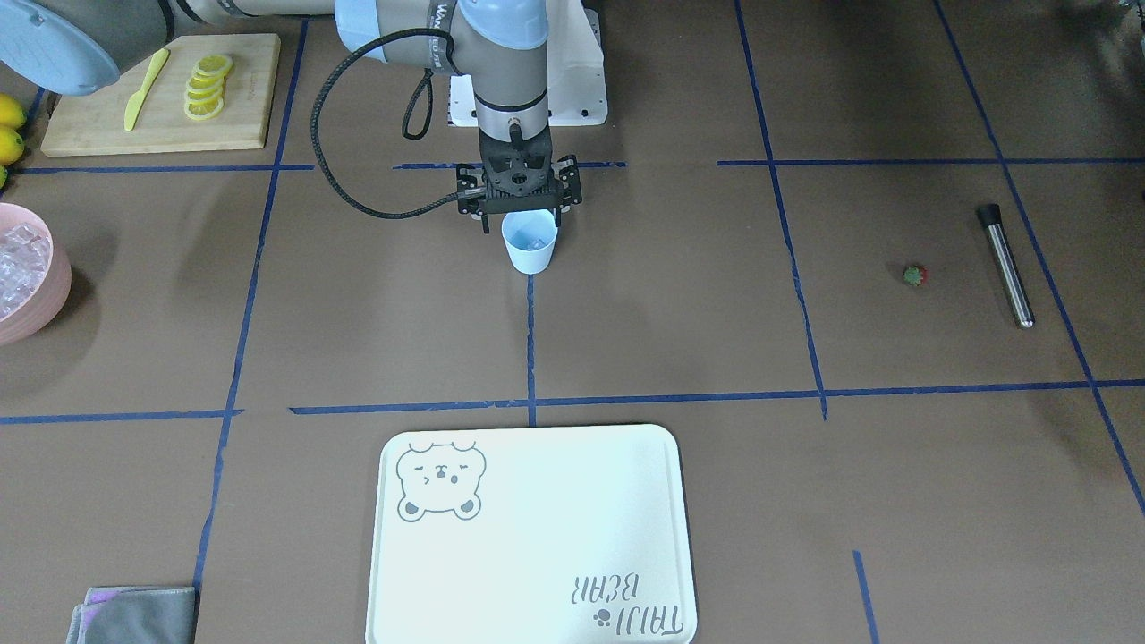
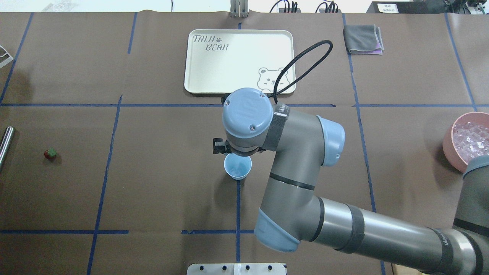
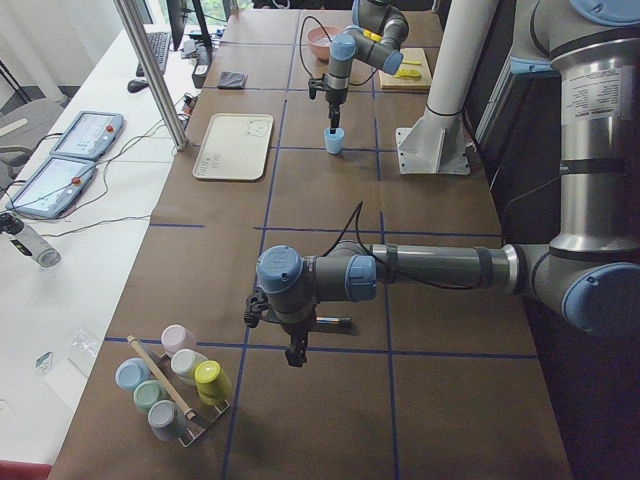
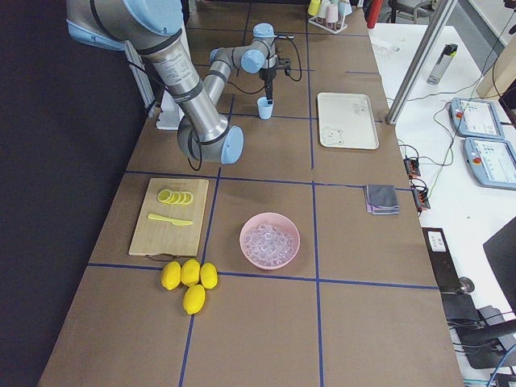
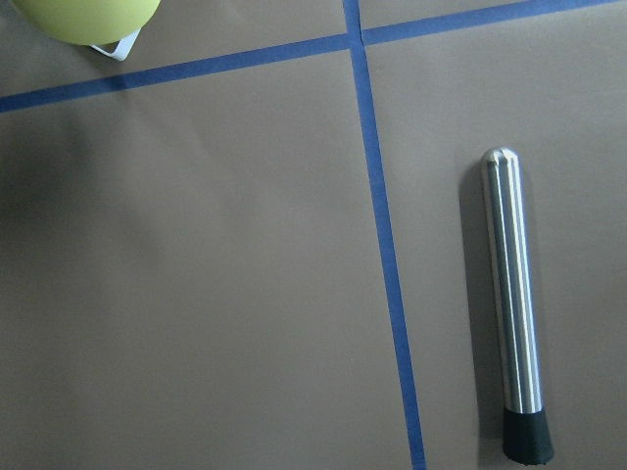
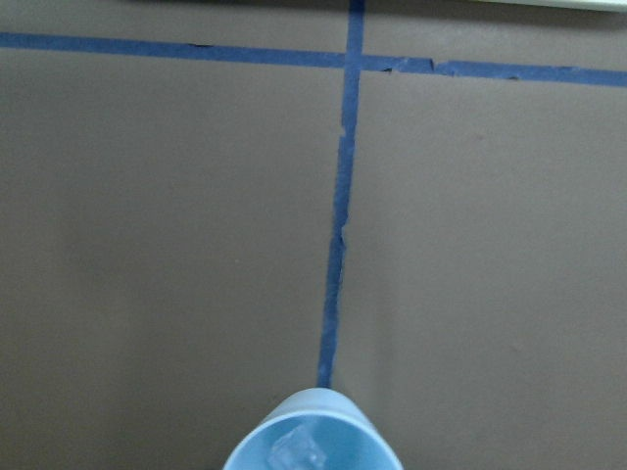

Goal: Mash ice and strawberries in cup
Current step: 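Move the right gripper back to the pink bowl of ice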

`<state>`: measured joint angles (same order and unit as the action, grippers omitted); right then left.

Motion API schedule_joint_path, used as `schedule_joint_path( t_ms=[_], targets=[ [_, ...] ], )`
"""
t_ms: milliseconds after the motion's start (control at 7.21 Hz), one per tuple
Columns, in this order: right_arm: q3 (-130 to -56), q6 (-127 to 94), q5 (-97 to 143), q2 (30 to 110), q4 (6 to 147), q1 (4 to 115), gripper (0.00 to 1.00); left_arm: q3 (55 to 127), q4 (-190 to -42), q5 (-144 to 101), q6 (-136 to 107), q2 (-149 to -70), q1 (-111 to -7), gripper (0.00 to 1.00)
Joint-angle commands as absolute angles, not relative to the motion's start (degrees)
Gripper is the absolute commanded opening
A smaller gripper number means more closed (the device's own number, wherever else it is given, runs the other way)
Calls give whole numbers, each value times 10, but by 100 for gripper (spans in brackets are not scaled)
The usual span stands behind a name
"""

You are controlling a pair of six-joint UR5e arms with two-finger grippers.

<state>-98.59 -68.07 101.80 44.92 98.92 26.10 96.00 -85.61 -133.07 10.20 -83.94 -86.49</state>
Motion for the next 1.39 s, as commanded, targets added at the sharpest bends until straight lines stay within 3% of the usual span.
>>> schedule_joint_path(
  t_ms=[0,277,693,1248],
  targets=[
    [-1075,-617,1069,536,991,324,99,959,-856,-1331,102,-839,-865,100],
    [-1148,-477,1106,659,984,390,99,957,-856,-1331,102,-839,-865,100],
    [-1179,-206,1224,806,983,547,99,958,-856,-1331,102,-839,-865,100],
    [-1145,-48,1300,990,818,659,99,959,-857,-1331,102,-839,-865,100]
  ],
)
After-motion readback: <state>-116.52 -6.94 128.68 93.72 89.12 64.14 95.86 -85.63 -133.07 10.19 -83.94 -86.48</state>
